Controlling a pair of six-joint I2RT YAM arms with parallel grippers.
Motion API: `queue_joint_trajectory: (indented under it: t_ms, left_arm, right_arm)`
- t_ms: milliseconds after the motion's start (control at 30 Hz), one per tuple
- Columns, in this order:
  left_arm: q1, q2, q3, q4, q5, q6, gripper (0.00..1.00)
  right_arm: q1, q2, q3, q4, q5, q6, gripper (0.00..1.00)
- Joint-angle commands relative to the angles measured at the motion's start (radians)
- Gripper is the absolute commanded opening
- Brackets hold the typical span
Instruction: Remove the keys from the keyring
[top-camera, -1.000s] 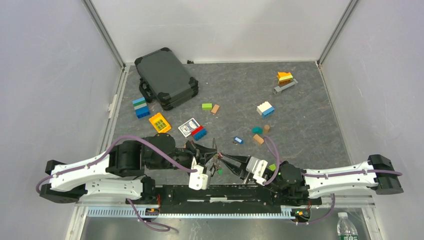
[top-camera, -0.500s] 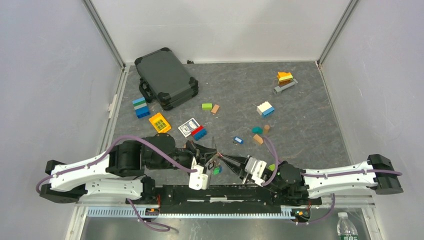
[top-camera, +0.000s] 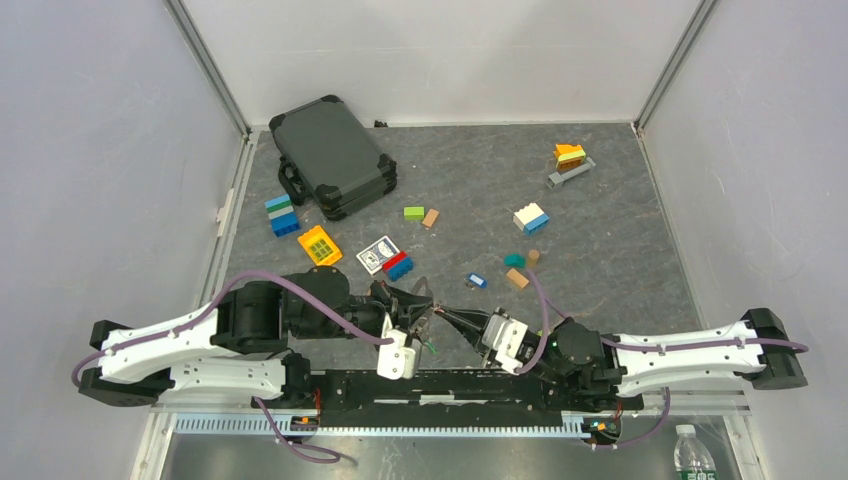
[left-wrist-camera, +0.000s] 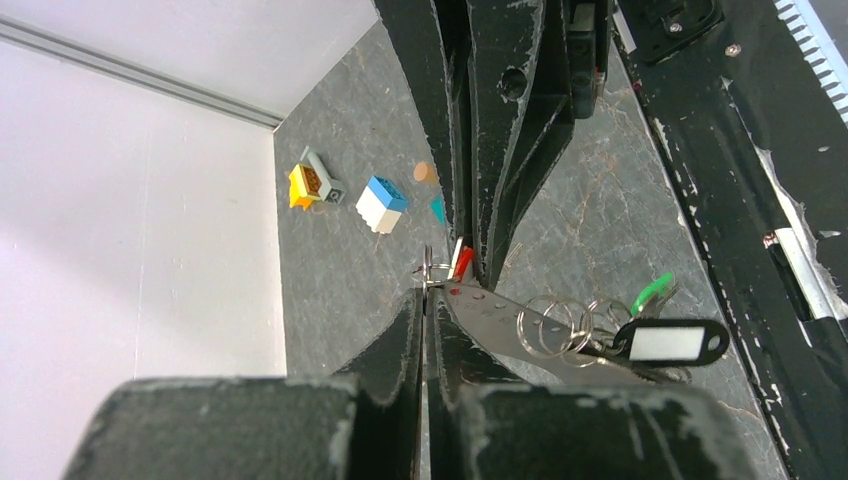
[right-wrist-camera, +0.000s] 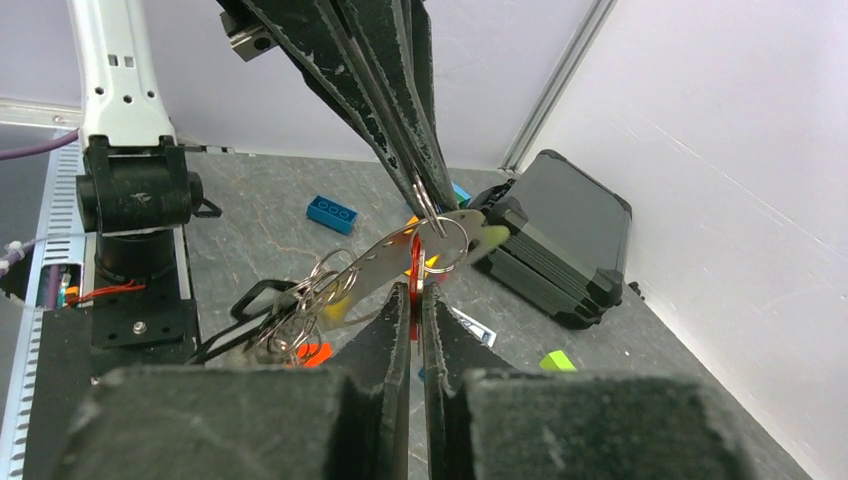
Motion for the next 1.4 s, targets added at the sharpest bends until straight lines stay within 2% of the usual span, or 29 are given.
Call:
queue_joint_trajectory:
  t_ms: [0, 633, 1133, 1367]
  left_arm:
    - [-0.002, -0.012, 0.012, 0.054, -0.005, -0.024, 0.02]
    - [-0.002, -0.007, 0.025, 0.014, -0.026, 0.005, 0.02]
    - [-0.002, 0.003, 0.055, -0.067, -0.013, 0.071, 0.02]
    - [-0.002, -0.004, 0.054, -0.076, -0.013, 0.072, 0.02]
  right_arm:
    - [0.001, -0.031, 0.099, -0.118, -0.052, -0.023, 0.01]
    - [0.001, -0.077, 0.267, -0.461, -0.111, -0.018, 0.0]
    - [0.001, 0.041, 0.519, -0.886, -0.074, 0.008, 0.0]
    - [0.001, 0.064, 0.57, -0.977, -0.039, 0.0, 0.0]
